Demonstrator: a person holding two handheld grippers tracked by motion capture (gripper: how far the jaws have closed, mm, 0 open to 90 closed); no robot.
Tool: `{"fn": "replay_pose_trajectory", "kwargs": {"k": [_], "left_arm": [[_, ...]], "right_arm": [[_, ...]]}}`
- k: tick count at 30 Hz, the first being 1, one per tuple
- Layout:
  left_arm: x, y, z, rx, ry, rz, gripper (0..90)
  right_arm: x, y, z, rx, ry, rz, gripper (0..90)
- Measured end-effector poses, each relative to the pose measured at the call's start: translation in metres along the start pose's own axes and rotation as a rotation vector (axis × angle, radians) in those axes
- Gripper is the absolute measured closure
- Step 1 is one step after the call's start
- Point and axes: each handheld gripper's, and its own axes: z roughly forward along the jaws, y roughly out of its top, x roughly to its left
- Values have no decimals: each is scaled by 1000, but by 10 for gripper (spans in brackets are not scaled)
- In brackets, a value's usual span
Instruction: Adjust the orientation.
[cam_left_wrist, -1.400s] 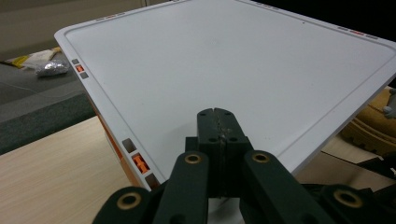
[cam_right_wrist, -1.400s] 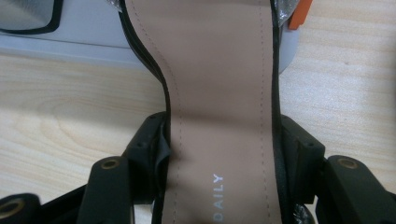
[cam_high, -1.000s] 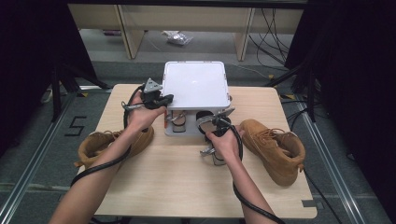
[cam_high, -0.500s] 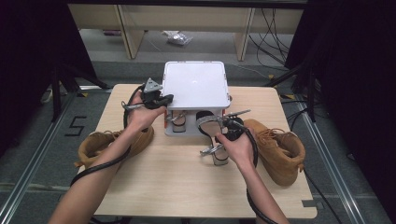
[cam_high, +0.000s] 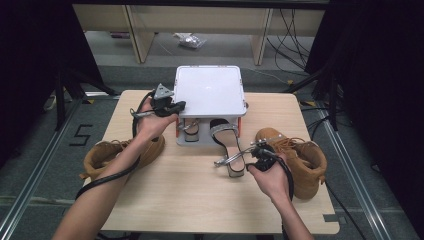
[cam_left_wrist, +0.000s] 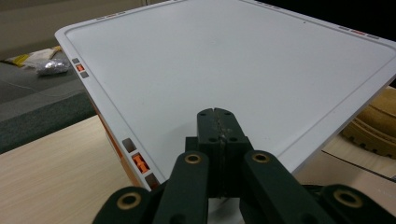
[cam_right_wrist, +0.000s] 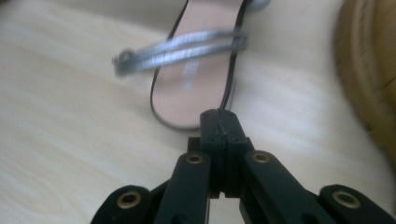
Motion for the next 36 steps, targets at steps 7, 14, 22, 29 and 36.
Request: {"fn": "replay_pose_trajectory", "kwargs": {"k": [7, 14, 22, 29, 36], "left_arm": [[-1, 0, -1, 12, -2, -24, 895], [-2, -1, -1, 11, 0, -25, 895], [-2, -1, 0, 11, -2, -25, 895], [-2, -1, 0, 10, 0, -24, 895], [-2, -1, 0, 10, -1, -21, 895]], "right_arm": [[3, -14, 20, 36, 21, -24, 900], [7, -14, 31, 31, 34, -15, 900], [5, -14, 37, 24, 42, -14, 900], [7, -13, 37, 2, 46, -10, 900], [7, -7, 39, -17, 48, 5, 900]]}}
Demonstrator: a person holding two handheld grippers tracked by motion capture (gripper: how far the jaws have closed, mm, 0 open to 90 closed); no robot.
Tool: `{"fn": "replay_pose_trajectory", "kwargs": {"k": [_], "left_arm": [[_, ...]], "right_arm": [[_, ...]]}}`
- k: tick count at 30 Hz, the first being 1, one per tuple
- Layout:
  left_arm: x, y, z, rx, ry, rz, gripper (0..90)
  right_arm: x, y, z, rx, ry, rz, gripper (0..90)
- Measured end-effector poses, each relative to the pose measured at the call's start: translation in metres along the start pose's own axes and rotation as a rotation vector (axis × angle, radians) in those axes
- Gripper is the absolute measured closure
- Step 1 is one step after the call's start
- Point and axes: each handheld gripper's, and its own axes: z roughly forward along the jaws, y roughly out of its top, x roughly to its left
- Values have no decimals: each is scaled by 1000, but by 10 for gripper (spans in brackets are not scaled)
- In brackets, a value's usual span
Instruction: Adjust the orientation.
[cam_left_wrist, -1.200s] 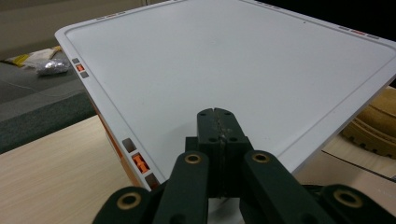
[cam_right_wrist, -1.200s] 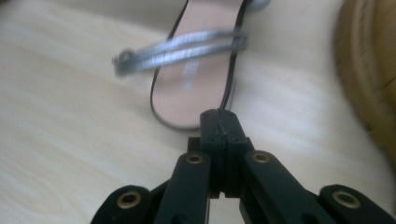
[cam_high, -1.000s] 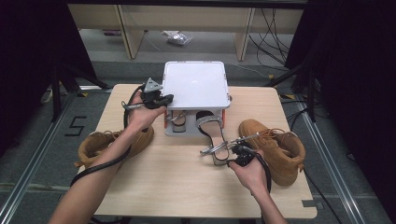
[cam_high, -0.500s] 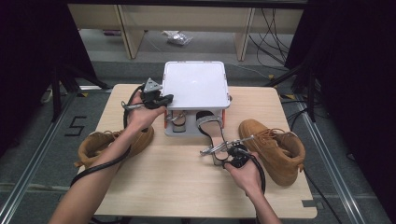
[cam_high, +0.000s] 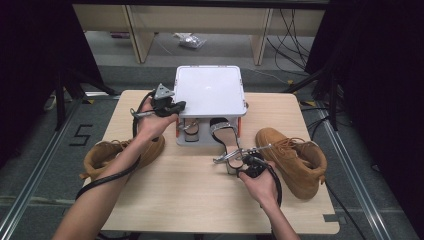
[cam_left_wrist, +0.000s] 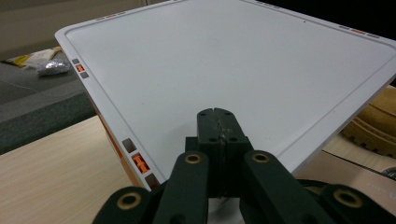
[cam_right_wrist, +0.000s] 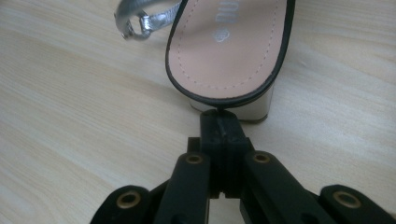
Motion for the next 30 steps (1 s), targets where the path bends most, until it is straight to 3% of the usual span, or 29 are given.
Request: {"fn": "replay_pose_trajectory", "kwargs": {"k": [4, 5, 6, 7, 10, 16, 19, 20, 22, 24, 28, 29, 30], "left_arm": [[0, 0, 0, 1, 1, 1, 895], [0, 0, 0, 1, 1, 2, 895], [0, 0, 0, 1, 2, 3, 895], [0, 0, 0, 1, 2, 3, 895], [0, 0, 0, 1, 1, 2, 895], [0, 0, 0, 2, 0, -1, 895], [0, 0, 0, 1, 0, -2, 895], [0, 0, 0, 1, 0, -2, 895], [0, 0, 0, 1, 0, 2, 895], [0, 0, 0, 2, 1, -1, 895], [0, 0, 0, 2, 0, -1, 895], [0, 0, 0, 2, 0, -1, 895], [0, 0, 0, 2, -1, 1, 895]], "right_arm": [[0, 3, 3, -25, 8, -36, 900], [3, 4, 2, -19, 9, -2, 900], [1, 5, 3, -34, 13, -40, 900], [2, 7, 4, -47, 17, -47, 900], [6, 11, 4, -49, 18, -23, 900], [10, 20, 5, -81, 29, -50, 900], [12, 23, 6, -92, 32, -49, 900], [14, 24, 5, -84, 32, -25, 900], [13, 26, 6, -101, 29, -51, 900], [17, 26, 6, -113, 21, -23, 900], [16, 29, 7, -120, 28, -31, 900], [18, 30, 7, -127, 17, -12, 900], [17, 30, 8, -137, 12, -29, 900]]}}
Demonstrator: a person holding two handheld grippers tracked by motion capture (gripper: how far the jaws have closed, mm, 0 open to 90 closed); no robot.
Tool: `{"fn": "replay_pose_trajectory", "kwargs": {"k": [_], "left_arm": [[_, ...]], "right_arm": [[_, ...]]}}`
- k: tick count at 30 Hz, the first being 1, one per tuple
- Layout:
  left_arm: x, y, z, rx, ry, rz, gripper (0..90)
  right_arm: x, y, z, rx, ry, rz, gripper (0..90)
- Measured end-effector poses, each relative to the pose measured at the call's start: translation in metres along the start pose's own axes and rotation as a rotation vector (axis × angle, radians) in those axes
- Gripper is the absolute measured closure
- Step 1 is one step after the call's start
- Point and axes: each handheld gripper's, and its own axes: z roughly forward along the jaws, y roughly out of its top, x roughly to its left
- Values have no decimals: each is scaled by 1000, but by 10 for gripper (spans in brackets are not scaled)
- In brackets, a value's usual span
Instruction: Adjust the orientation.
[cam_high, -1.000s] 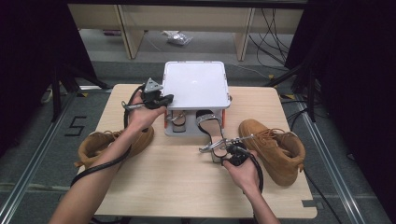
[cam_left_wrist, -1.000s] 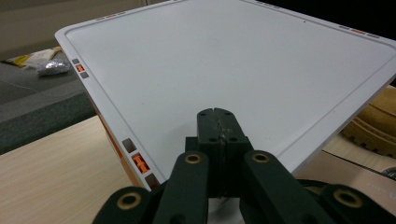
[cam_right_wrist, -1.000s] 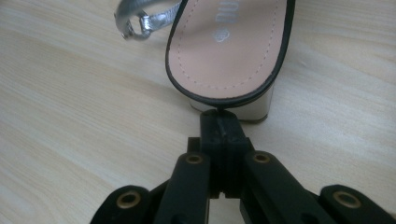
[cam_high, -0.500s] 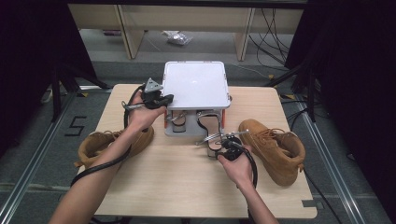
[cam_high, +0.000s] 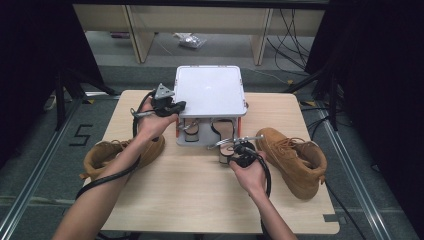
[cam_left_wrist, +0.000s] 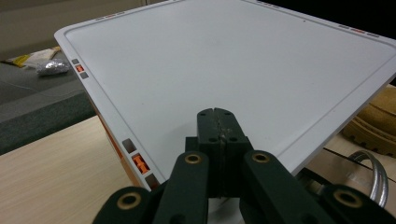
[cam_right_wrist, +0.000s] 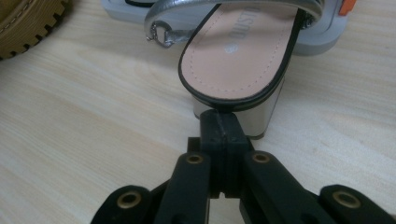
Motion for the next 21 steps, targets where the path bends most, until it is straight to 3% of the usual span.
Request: {"fn": "replay_pose_trajectory", "kwargs": {"k": [2, 8, 12, 17, 20, 21], "left_arm": [[0, 0, 0, 0, 0, 0, 895], [0, 0, 0, 0, 0, 1, 895], [0, 0, 0, 0, -1, 1, 895], [0, 0, 0, 1, -1, -3, 895], [0, 0, 0, 2, -1, 4, 895], [0, 0, 0, 3, 0, 0, 895]], "right_arm": [[2, 3, 0, 8, 3, 20, 900], [1, 9, 3, -22, -4, 10, 900], [-1, 13, 6, -56, -33, -28, 900], [2, 19, 7, -61, -32, -7, 900], [0, 21, 11, -78, -38, -33, 900], [2, 22, 10, -72, -35, -5, 900]]}}
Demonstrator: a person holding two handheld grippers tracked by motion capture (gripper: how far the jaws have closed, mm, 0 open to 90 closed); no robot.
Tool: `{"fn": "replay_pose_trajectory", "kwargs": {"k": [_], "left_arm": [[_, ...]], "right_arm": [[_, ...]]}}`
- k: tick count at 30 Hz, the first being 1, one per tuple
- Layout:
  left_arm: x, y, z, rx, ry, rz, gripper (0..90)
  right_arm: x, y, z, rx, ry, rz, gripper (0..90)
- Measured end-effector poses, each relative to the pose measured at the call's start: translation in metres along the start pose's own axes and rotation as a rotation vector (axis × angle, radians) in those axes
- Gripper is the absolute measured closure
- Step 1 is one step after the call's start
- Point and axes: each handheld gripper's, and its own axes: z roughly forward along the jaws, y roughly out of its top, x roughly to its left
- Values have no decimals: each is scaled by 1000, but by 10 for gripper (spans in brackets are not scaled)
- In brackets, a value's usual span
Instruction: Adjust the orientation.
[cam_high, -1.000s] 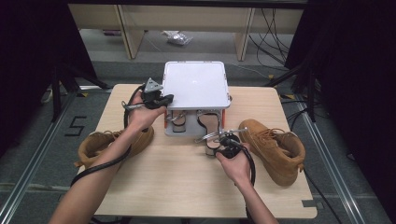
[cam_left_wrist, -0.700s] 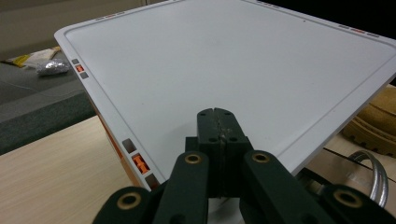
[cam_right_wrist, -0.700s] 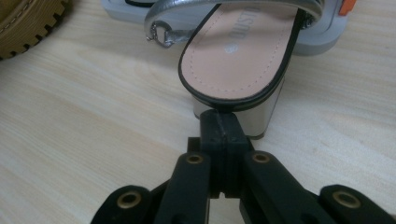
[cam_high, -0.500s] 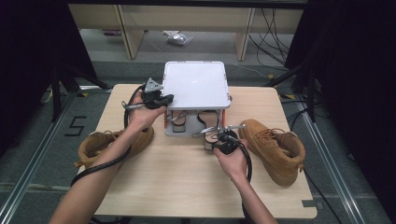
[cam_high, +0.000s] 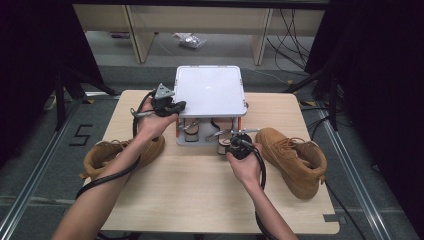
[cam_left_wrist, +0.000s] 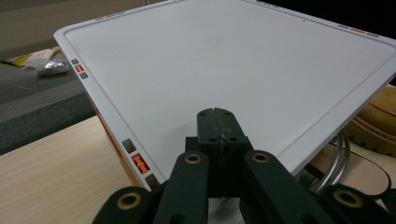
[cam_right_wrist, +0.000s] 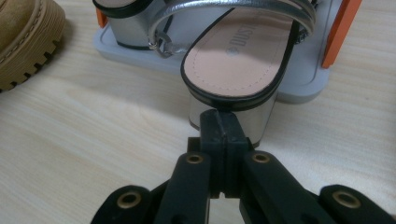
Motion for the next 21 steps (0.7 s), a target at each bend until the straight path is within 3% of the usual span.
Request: {"fn": "replay_pose_trajectory", "kwargs": {"k": [2, 4, 5, 6, 10, 11, 13, 21], "left_arm": [[0, 0, 0, 1, -1, -1, 895], [0, 0, 0, 0, -1, 0, 895], [0, 0, 0, 0, -2, 0, 896], [0, 0, 0, 0, -2, -1, 895], [0, 0, 0, -1, -2, -1, 895], [0, 0, 0, -1, -2, -1, 895], [0, 0, 0, -1, -2, -1, 895], [1, 1, 0, 5, -6, -8, 896]], "right_arm": [[-1, 1, 2, -7, -13, -14, 900], [2, 3, 2, 1, -5, 32, 900], [-1, 4, 3, -6, -24, -9, 900], [0, 5, 4, -9, -26, 8, 900], [1, 9, 7, -8, -28, -3, 900], [-1, 9, 9, -14, -36, -27, 900], [1, 10, 9, -10, -33, 0, 900], [-1, 13, 8, -25, -51, 12, 900]]}}
